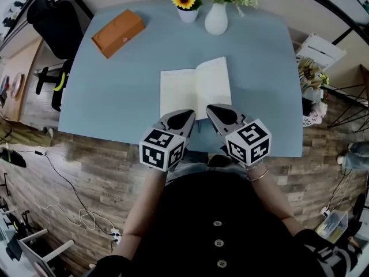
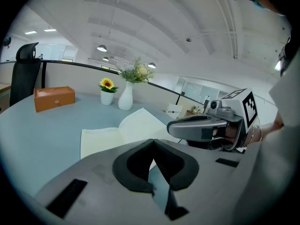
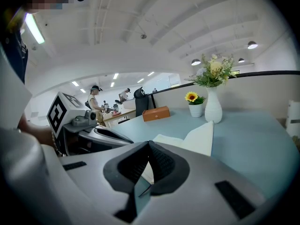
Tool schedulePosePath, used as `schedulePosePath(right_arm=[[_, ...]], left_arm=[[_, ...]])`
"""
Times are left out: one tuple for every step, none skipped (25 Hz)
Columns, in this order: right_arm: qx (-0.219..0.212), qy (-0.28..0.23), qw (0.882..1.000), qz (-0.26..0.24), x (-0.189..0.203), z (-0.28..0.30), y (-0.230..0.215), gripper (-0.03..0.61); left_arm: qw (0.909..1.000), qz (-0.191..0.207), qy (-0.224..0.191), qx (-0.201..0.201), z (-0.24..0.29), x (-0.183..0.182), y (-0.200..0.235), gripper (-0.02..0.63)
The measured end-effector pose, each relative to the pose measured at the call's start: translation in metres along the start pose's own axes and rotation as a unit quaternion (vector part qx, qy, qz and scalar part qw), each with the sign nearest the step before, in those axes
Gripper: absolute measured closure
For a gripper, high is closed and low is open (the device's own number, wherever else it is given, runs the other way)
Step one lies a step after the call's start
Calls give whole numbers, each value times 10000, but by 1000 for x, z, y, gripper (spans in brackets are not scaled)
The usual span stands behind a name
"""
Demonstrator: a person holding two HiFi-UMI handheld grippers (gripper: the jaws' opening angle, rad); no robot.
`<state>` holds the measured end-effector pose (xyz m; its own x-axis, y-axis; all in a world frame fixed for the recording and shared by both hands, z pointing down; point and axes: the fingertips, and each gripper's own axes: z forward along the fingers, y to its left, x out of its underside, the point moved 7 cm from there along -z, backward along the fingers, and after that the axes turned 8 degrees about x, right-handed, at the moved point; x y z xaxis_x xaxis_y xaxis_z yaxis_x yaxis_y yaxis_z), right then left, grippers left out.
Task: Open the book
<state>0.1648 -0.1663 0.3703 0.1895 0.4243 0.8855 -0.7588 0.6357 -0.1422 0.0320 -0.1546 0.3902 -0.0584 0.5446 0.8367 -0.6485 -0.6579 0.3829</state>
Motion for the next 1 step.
schedulePosePath(right_arm=[[1,-2,10000,1,0,1,0,577]], left_arm=[[10000,-8,10,-2,0,0,1,601]])
